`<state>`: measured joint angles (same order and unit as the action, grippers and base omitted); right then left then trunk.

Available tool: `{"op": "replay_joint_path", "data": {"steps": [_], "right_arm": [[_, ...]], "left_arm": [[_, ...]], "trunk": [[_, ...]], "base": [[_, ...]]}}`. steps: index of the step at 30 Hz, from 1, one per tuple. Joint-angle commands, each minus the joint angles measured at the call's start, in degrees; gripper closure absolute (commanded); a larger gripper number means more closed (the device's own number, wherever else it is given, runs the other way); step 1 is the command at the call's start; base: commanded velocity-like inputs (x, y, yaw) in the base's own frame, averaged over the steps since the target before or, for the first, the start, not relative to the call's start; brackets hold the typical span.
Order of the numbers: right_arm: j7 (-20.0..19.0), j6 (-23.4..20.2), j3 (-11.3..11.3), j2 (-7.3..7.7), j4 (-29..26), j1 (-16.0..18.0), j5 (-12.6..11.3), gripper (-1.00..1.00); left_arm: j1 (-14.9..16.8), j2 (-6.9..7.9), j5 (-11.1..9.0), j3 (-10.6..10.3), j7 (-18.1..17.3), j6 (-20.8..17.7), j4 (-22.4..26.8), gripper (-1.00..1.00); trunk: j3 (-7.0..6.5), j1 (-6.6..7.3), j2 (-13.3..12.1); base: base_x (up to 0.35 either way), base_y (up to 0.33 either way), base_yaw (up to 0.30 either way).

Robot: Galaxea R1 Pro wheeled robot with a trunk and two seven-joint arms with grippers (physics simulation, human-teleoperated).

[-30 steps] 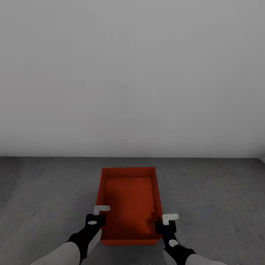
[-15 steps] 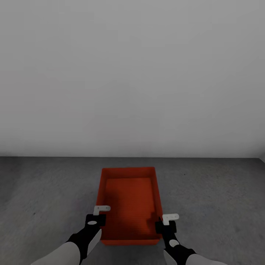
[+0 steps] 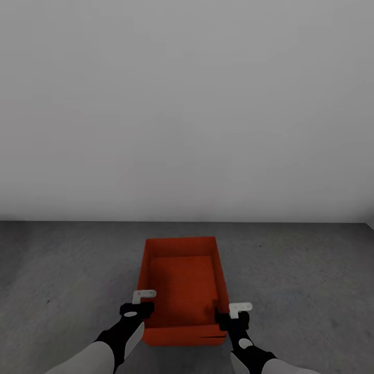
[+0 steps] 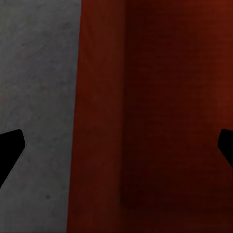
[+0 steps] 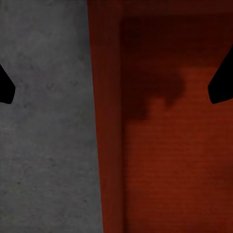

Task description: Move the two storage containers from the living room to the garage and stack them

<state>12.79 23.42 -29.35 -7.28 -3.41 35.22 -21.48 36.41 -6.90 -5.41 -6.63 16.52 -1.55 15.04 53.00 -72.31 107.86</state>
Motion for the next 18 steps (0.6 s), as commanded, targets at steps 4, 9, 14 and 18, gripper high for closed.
{"op": "replay_joint_path", "data": {"steps": [4, 9, 14, 18], "right_arm": [[0.2, 0.1, -0.6, 0.00, 0.1, 0.0, -0.6, -1.00], [0.2, 0.1, -0.6, -0.01, 0.1, 0.0, -0.6, -1.00], [0.2, 0.1, -0.6, -0.01, 0.1, 0.0, -0.6, -1.00], [0.2, 0.1, -0.6, -0.01, 0.1, 0.0, -0.6, -1.00]], "left_arm": [[0.0, -0.02, -0.6, -0.5, 0.4, -0.2, 0.1, -1.00], [0.0, -0.04, -0.6, -0.5, 0.4, -0.2, 0.1, -1.00], [0.0, -0.04, -0.6, -0.5, 0.4, -0.3, 0.1, -1.00], [0.0, -0.08, -0.6, -0.5, 0.4, -0.2, 0.1, -1.00]], "trunk": [[0.05, 0.01, 0.0], [0.05, 0.01, 0.0], [0.05, 0.01, 0.0], [0.05, 0.01, 0.0]], "base": [[0.000, 0.000, 0.000], [0.000, 0.000, 0.000], [0.000, 0.000, 0.000], [0.000, 0.000, 0.000]]}}
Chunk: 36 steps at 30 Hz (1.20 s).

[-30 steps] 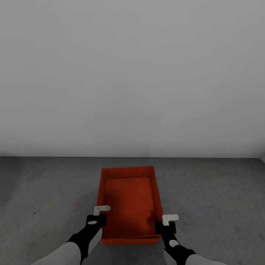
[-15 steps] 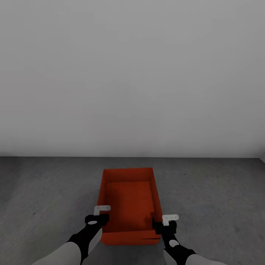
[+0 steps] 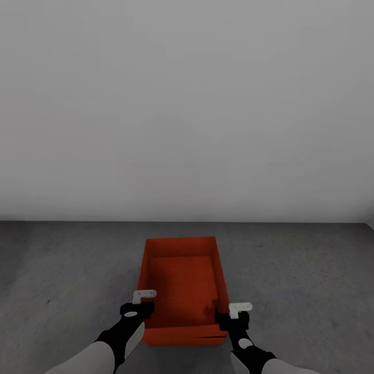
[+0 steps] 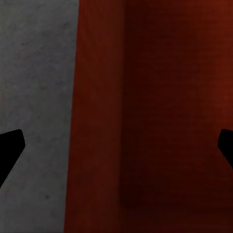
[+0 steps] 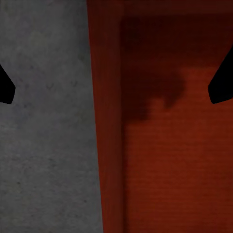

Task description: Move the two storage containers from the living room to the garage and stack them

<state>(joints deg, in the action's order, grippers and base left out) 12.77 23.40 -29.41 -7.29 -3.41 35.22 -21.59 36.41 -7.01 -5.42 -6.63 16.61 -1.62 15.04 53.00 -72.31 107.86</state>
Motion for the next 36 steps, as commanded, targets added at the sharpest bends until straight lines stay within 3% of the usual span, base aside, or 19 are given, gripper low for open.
{"op": "replay_joint_path", "data": {"steps": [1, 10, 36], "right_arm": [[0.2, 0.2, -0.5, -0.01, 0.1, 0.0, -0.5, -1.00], [0.2, 0.2, -0.5, -0.01, 0.1, 0.0, -0.6, -1.00], [0.3, 0.2, -0.5, -0.09, 0.1, 0.0, -0.6, -1.00]], "left_arm": [[0.0, 0.01, -0.6, -0.5, 0.3, -0.2, 0.1, -1.00], [0.0, -0.02, -0.6, -0.5, 0.4, -0.1, 0.1, -1.00], [0.0, -0.02, -0.6, -0.4, 0.4, -0.1, 0.2, -1.00]], "trunk": [[0.05, 0.01, 0.0], [0.05, 0.01, 0.0], [-4.62, 5.72, -10.4]], "base": [[0.000, 0.000, 0.000], [0.000, 0.000, 0.000], [0.000, 0.000, 0.000]]}}
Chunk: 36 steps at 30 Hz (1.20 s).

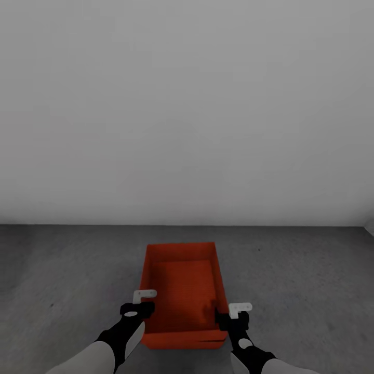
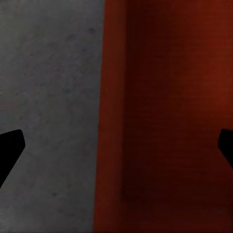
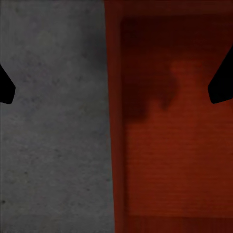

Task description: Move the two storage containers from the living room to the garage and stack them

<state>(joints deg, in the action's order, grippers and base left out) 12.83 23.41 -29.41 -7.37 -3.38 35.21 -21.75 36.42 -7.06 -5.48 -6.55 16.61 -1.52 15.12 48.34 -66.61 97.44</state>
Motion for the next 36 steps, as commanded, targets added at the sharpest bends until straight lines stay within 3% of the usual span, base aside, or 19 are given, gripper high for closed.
{"op": "replay_joint_path", "data": {"steps": [1, 36], "right_arm": [[0.2, 0.1, -0.5, -0.01, 0.0, 0.0, -0.4, -1.00], [0.5, 0.1, -0.5, -0.01, 0.0, 0.0, -0.3, -1.00]], "left_arm": [[0.0, 0.03, -0.6, -0.5, 0.3, -0.2, 0.1, -1.00], [0.0, 0.29, -0.7, -0.3, 0.3, -0.5, 0.0, -1.00]], "trunk": [[-0.14, 0.23, -0.4], [-6.43, 7.92, -14.4]], "base": [[0.000, 0.000, 0.000], [0.000, 0.000, 0.000]]}}
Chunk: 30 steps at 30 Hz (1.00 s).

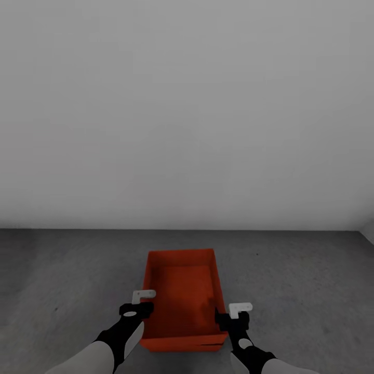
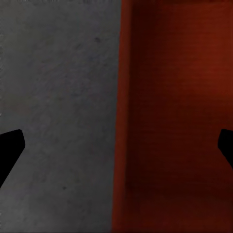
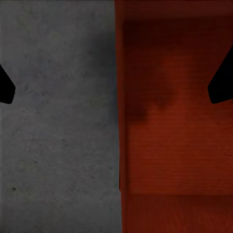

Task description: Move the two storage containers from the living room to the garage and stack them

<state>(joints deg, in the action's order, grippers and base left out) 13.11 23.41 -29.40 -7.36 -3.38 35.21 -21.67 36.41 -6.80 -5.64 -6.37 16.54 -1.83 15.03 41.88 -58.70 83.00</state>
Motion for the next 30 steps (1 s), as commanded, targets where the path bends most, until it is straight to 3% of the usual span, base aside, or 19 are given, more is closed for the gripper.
{"op": "replay_joint_path", "data": {"steps": [1, 30], "right_arm": [[0.2, 0.2, -0.5, -0.02, 0.0, 0.0, -0.4, -1.00], [0.2, 0.2, -0.5, 0.05, 0.0, 0.0, -0.4, -1.00]], "left_arm": [[0.0, 0.03, -0.6, -0.5, 0.3, -0.2, 0.1, -1.00], [0.0, 0.03, -0.6, -0.5, 0.4, -0.1, 0.1, -1.00]], "trunk": [[-0.14, 0.23, -0.4], [-5.35, 6.60, -12.0]], "base": [[0.000, 0.000, 0.000], [0.000, 0.000, 0.000]]}}
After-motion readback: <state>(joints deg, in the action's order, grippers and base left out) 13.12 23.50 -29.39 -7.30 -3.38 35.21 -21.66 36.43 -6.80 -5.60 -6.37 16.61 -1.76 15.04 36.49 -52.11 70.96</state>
